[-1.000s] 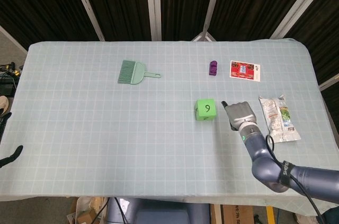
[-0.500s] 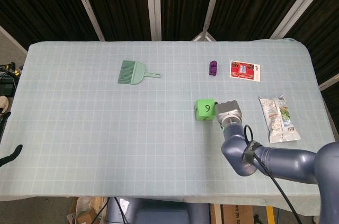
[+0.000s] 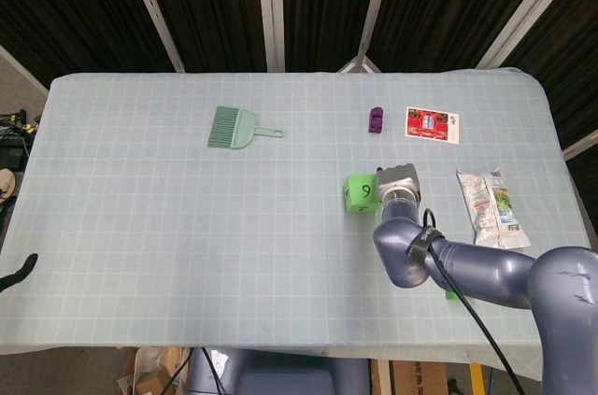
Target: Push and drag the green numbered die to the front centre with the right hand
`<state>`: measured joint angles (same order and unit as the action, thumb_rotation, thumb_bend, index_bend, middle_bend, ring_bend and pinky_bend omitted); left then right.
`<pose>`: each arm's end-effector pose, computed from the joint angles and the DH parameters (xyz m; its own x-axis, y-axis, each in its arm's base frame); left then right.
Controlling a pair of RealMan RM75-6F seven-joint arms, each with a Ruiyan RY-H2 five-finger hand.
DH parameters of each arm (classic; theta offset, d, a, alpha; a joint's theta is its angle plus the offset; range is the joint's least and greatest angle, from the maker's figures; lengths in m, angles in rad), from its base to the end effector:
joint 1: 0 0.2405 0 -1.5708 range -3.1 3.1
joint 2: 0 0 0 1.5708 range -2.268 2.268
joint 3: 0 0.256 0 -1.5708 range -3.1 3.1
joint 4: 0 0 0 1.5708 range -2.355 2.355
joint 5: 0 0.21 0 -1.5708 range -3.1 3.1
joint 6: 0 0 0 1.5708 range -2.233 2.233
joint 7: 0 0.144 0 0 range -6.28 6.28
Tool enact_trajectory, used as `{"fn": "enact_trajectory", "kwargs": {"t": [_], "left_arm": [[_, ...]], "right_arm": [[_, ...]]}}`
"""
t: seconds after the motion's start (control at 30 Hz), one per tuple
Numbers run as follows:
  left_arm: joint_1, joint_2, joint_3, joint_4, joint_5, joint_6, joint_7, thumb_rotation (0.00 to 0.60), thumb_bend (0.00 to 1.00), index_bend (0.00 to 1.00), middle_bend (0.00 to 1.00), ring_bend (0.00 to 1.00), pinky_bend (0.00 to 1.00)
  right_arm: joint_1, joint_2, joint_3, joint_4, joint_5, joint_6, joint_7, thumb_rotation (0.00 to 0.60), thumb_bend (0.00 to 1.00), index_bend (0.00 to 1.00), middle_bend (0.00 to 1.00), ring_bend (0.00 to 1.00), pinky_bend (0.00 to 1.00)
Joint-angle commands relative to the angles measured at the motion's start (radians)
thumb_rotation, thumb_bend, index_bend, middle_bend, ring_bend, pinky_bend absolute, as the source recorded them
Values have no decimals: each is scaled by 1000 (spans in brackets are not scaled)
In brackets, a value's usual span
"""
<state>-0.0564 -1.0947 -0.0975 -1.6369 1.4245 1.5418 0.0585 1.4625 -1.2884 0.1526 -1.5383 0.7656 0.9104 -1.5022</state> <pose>-0.3156 0.1807 0.1830 0.4423 -0.0854 0.8928 0.8957 0.0921 -0.4349 -0.0780 -0.4126 0.0454 0.5972 -0.7091 0.3749 -0.6027 -0.0884 0.7930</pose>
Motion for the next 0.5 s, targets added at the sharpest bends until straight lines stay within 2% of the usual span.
{"fn": "enact_trajectory", "kwargs": {"t": [0.03,0.5], "left_arm": [[0,-2,0,-1,0,1,5,600,335,99,0,0,82],[2,-2,0,-4,-3,2,11,600,335,99,0,0,81]], "right_arm": [[-7,-1,24,4,20,16,-39,600,856,41,820,839,694],[-67,-24,105,27,36,43,-137,600,856,41,820,839,694]]}}
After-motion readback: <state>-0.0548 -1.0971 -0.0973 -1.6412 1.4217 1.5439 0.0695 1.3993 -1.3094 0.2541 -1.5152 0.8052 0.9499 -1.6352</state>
